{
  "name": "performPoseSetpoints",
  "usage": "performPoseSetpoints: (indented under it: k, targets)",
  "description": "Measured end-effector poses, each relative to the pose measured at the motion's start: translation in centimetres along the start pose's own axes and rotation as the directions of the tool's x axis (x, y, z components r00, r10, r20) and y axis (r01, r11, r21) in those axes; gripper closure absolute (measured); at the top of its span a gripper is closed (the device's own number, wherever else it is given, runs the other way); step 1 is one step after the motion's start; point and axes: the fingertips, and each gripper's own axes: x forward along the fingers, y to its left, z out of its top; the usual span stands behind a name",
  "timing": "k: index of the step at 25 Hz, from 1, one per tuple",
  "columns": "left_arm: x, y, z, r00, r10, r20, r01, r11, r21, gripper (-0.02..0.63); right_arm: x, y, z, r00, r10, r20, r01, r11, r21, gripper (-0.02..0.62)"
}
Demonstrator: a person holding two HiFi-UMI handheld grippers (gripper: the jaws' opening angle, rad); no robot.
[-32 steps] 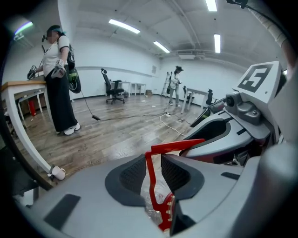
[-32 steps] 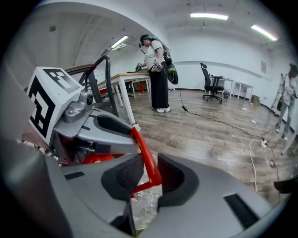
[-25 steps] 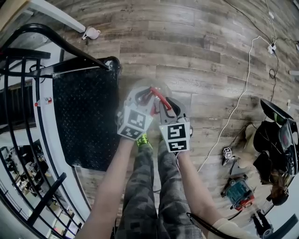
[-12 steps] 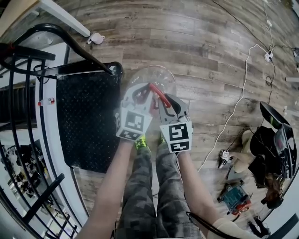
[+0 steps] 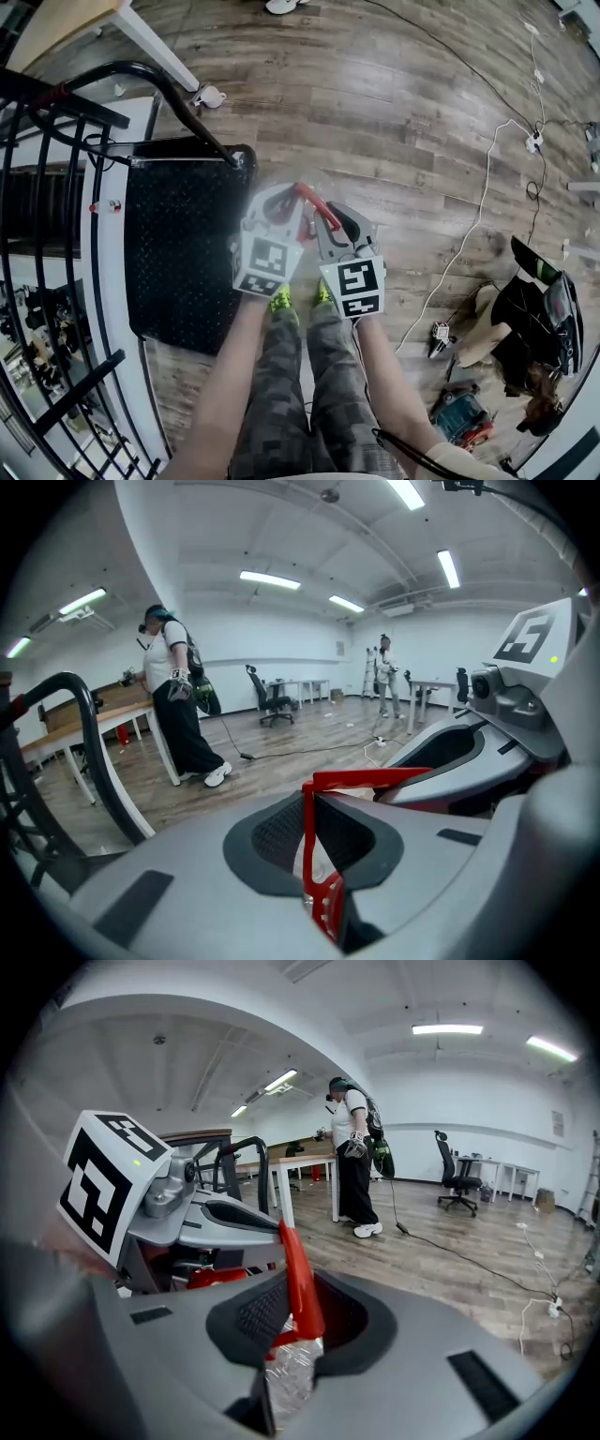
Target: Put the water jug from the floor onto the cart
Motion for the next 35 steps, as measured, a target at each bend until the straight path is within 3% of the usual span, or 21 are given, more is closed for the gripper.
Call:
performPoseSetpoints:
  k: [16,35]
  targets:
    - [-5.4,2.6,4.3,0.988,0.153,0.011,-0.152,0.988,-0.031,0.569,-2.0,2.8,6.1,0.990,0.138,0.042,-0.135,0.989,-0.063,0.523]
    - [-10.3,6.4,3.2,0.947,0.321,-0.008,-0.320,0.943,-0.088,0.569,-0.5,7.8,8.7,0.953,0.297,0.067,-0.285,0.947,-0.146,0.523]
